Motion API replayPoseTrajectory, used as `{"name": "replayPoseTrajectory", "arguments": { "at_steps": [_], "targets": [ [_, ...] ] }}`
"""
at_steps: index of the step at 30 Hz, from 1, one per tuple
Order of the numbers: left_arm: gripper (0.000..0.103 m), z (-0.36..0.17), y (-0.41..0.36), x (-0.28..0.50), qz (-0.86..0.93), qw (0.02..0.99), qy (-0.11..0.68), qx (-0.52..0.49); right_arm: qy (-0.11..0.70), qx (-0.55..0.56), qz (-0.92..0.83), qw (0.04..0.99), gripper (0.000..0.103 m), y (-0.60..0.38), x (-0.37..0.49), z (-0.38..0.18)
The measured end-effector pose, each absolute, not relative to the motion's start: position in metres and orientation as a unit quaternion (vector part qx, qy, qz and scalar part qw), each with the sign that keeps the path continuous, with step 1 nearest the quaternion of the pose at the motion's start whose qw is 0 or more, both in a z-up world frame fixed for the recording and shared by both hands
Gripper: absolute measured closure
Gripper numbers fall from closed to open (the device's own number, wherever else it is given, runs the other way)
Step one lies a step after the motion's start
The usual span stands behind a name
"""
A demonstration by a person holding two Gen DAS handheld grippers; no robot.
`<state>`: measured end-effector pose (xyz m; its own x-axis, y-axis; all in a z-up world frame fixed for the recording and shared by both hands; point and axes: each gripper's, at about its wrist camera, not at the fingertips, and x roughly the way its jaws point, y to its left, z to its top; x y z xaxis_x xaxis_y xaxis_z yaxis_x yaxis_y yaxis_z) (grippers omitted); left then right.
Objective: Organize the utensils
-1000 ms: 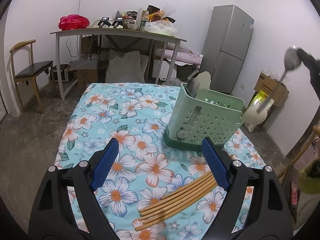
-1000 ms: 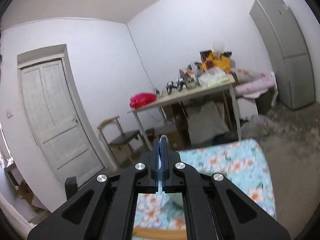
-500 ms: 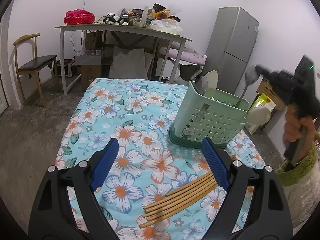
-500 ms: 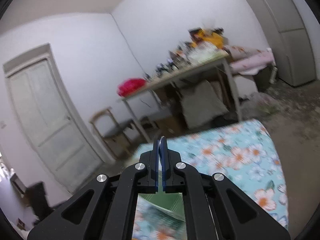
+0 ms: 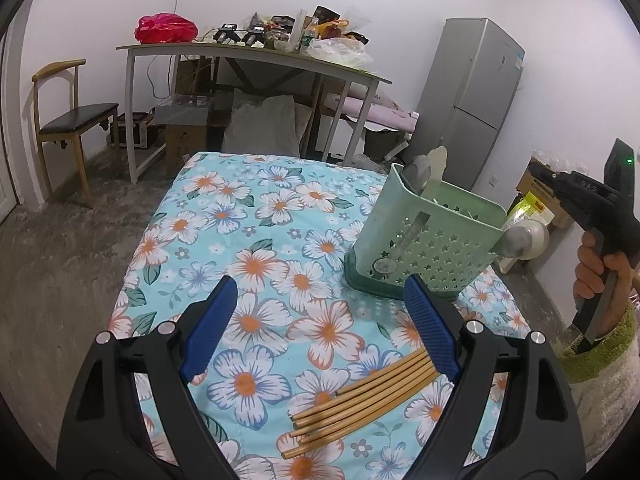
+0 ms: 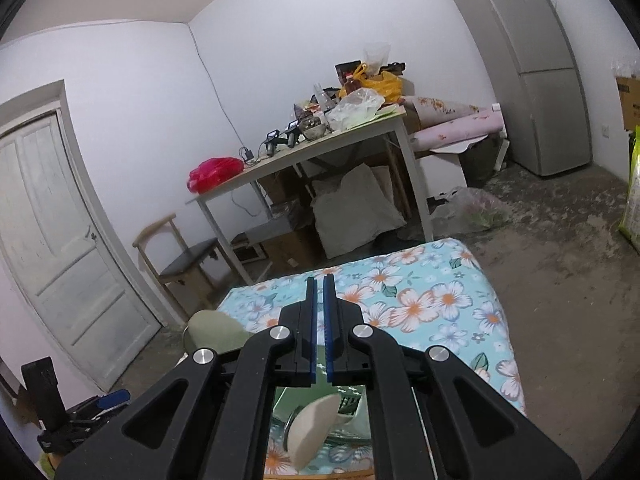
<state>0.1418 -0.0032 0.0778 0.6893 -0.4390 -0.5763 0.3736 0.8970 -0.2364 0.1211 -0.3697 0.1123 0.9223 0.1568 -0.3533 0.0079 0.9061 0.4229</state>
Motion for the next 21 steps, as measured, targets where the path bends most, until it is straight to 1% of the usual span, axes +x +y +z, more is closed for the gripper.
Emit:
{"name": "replayPoseTrajectory", "arguments": {
  "at_steps": [3, 5, 6, 7, 12, 15, 17, 21],
  "targets": [
    [0.022, 0.078, -0.001, 0.143, -0.218, 0.919, 0.326, -0.049, 0.188, 0.207, 0.041, 0.959, 0.099, -0.366, 0.111, 0.119],
    [0.022, 0.078, 0.001, 0.142, -0.215, 0.920, 0.325, -0.050, 0.185, 0.205, 0.046, 0.960, 0.088, -0.361, 0.102, 0.124],
    [0.022, 0.078, 0.003, 0.142, -0.213, 0.920, 0.325, -0.051, 0.181, 0.202, 0.051, 0.961, 0.076, -0.358, 0.094, 0.128],
    [0.022, 0.078, 0.003, 0.142, -0.211, 0.921, 0.324, -0.052, 0.175, 0.198, 0.056, 0.963, 0.069, -0.355, 0.087, 0.131],
    [0.022, 0.072, 0.008, 0.138, -0.205, 0.920, 0.330, -0.048, 0.181, 0.175, 0.080, 0.965, 0.058, -0.333, 0.056, 0.135],
    [0.022, 0.066, 0.008, 0.136, -0.204, 0.918, 0.339, -0.044, 0.210, 0.170, 0.096, 0.958, 0.052, -0.319, 0.042, 0.123],
    [0.022, 0.061, 0.008, 0.134, -0.203, 0.916, 0.345, -0.039, 0.244, 0.167, 0.101, 0.950, 0.050, -0.308, 0.037, 0.105],
    [0.021, 0.050, 0.006, 0.132, -0.198, 0.913, 0.356, -0.031, 0.324, 0.188, 0.109, 0.921, 0.050, -0.284, 0.038, 0.057]
  ]
}}
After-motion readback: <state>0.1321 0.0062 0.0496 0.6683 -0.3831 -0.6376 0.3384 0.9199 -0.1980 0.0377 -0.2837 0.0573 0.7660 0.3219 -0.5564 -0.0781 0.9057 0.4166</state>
